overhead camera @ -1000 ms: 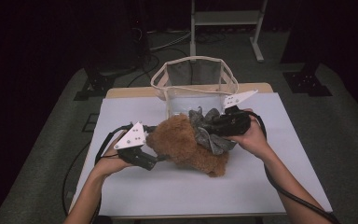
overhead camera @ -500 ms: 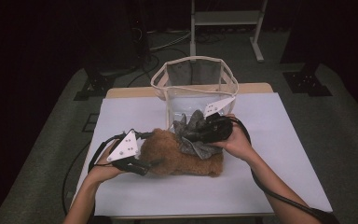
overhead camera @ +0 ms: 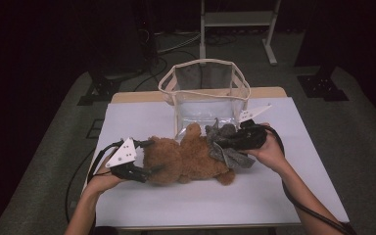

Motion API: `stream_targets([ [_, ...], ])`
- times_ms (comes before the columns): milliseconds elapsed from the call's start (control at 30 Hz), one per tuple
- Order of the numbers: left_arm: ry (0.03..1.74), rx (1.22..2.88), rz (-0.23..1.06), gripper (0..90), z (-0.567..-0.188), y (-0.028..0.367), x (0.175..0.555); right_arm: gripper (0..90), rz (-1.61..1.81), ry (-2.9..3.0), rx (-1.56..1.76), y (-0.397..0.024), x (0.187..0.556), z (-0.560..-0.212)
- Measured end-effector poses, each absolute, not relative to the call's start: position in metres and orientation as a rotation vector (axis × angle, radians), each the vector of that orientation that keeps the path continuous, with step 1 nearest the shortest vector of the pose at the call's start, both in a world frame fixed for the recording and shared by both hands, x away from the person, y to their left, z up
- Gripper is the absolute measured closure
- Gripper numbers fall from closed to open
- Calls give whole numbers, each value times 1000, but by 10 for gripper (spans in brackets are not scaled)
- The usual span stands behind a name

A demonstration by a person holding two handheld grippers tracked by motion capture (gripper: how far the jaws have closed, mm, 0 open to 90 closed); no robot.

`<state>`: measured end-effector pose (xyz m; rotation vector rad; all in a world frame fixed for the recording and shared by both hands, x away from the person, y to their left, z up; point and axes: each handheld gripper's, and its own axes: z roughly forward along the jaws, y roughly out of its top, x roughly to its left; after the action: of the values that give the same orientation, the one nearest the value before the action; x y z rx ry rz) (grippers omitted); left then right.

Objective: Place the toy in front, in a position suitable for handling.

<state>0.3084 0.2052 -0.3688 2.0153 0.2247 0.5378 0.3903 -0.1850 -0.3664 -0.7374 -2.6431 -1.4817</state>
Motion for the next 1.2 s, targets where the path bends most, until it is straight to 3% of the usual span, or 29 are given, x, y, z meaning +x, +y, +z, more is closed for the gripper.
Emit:
stream_targets([
  [300,150,2051,527,201,-374,199,306,736,-1495,-2587,-824,-202,394,-381],
  [700,295,2108,572,215,-397,217,324,739,-1466,-2595,-680,-172,380,-378],
  [1200,414,2086,564,230,-398,229,353,739,-1467,-2610,-570,-145,367,-366],
])
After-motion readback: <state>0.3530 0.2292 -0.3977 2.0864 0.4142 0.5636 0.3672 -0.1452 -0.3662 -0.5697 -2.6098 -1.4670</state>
